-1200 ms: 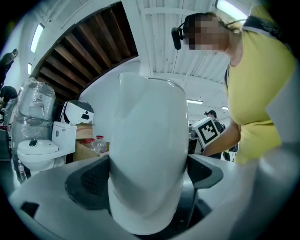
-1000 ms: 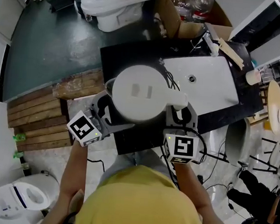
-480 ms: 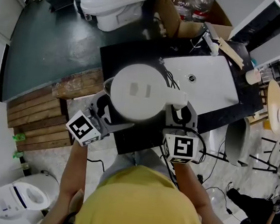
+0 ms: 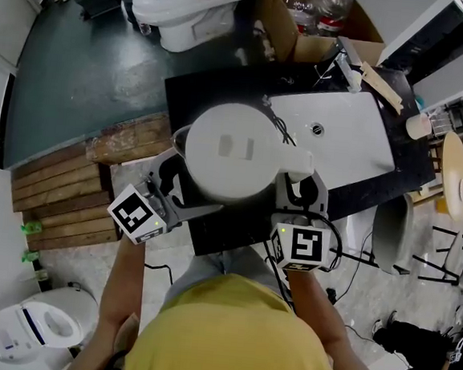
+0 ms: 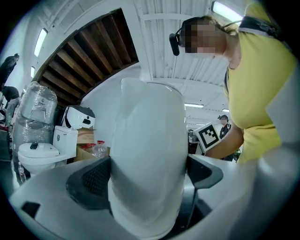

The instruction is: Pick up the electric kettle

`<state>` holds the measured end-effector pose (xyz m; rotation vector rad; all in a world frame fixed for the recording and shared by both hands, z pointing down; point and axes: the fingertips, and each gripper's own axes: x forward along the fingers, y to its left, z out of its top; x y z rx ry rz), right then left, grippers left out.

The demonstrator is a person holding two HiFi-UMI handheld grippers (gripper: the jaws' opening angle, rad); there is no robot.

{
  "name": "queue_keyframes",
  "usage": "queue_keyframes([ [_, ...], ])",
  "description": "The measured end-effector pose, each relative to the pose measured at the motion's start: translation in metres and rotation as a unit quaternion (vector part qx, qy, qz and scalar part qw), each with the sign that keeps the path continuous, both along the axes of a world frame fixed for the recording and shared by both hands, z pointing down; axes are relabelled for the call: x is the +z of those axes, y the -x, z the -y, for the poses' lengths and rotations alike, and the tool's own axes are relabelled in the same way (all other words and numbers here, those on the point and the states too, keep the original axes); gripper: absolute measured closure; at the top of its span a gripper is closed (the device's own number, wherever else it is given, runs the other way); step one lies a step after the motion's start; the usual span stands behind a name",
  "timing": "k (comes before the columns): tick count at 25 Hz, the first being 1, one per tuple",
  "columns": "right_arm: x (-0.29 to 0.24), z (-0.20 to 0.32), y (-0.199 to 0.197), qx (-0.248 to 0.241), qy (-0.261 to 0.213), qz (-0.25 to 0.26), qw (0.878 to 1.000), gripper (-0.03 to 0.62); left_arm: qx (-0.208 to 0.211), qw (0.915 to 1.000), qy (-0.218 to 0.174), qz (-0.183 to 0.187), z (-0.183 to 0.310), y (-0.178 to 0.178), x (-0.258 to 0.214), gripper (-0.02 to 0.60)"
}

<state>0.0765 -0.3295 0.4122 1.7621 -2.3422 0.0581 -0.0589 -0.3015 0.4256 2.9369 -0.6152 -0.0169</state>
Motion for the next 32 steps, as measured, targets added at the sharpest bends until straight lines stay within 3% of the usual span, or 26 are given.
queue_keyframes([
  [19,-0.062,-0.026,-0.01,0.005,-0.054,0.001,0.999,0.462,0.002,0.9993,-0.039,0.0,-0.024,-0.009,-0.059,0.064],
  [32,-0.085,-0.075,-0.053,0.05,-0.076,-0.003,0.996,0.462,0.039,0.9979,-0.052,0.002,-0.062,-0.051,-0.081,0.064],
])
